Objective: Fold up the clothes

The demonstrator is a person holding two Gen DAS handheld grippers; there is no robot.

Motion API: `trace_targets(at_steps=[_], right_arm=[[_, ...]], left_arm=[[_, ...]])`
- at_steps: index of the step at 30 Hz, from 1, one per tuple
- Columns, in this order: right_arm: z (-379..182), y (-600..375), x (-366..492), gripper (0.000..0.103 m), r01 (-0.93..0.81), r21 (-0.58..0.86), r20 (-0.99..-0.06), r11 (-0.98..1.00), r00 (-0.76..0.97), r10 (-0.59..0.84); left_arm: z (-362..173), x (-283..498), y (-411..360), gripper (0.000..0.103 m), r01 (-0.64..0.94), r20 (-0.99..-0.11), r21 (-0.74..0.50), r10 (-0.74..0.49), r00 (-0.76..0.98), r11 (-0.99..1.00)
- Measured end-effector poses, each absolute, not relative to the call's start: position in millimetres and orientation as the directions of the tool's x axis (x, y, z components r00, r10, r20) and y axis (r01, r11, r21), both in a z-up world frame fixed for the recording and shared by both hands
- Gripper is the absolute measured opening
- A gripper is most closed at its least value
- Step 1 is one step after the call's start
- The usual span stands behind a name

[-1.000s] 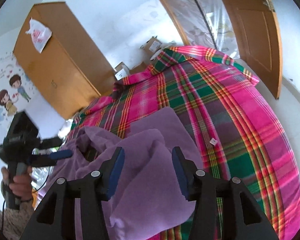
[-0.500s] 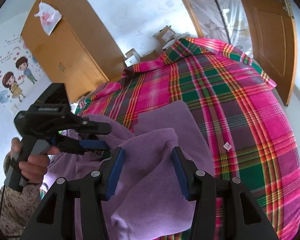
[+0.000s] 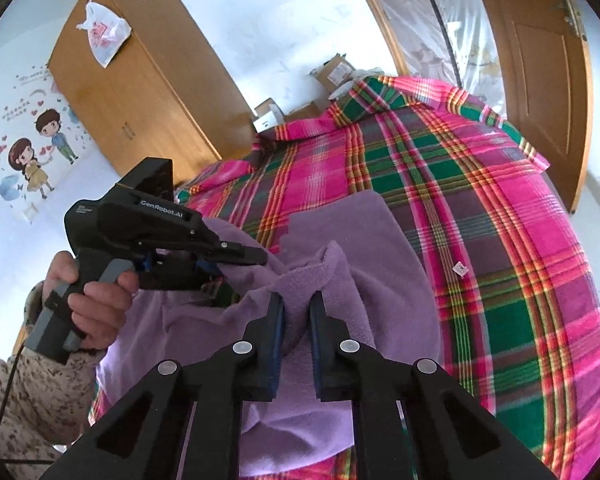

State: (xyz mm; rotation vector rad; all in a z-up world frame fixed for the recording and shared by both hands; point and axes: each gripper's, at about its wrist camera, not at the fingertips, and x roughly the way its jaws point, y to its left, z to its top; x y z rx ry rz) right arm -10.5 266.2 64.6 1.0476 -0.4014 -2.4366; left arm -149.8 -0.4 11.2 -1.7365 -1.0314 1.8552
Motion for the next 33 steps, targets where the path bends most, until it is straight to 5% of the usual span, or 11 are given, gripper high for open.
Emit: trace_targets(at_steps=[12,16,21,30,31,33], right_arm=[[75.0,293.2,14.9,0.001,0.214,0.421,-0.592,-0.882,-0.671,-0.446],[62.2,303.7,0.6,0.007,0.158,0.466,-0.606,-0.870,-0.660,-0.444],[36.3,316.1,-7.2,0.032,0.093,0.583,-0.602,-0.807,-0.617,-0.507],[14.8,326.3,-12.6,0.034,0.038,0.704,-0.559,-0.709,-0.587,-0.586],[17.3,325.1,-11.5,0.034,0.048,0.705,-0.551,-0.708,-0.591,-0.589],[22.5,322.6,-9.3,0.010,0.066,0.707,-0.535,-0.704,-0.601,-0.594]], left_arm=[[43.3,-143.3,-30.5,0.005,0.131,-0.632,-0.773,0.732,-0.254,-0.621],[37.4,-137.9,-38.5,0.005,0.138,-0.622,-0.781,0.738,-0.260,-0.609],[32.1,-134.6,-50.2,0.005,0.152,-0.621,-0.782,0.734,-0.274,-0.605],[22.3,-135.2,-67.2,0.005,0.189,-0.635,-0.771,0.713,-0.297,-0.609],[22.3,-136.2,-66.6,0.005,0.189,-0.635,-0.771,0.713,-0.298,-0.608],[23.2,-138.5,-65.6,0.005,0.190,-0.634,-0.772,0.712,-0.304,-0.606]])
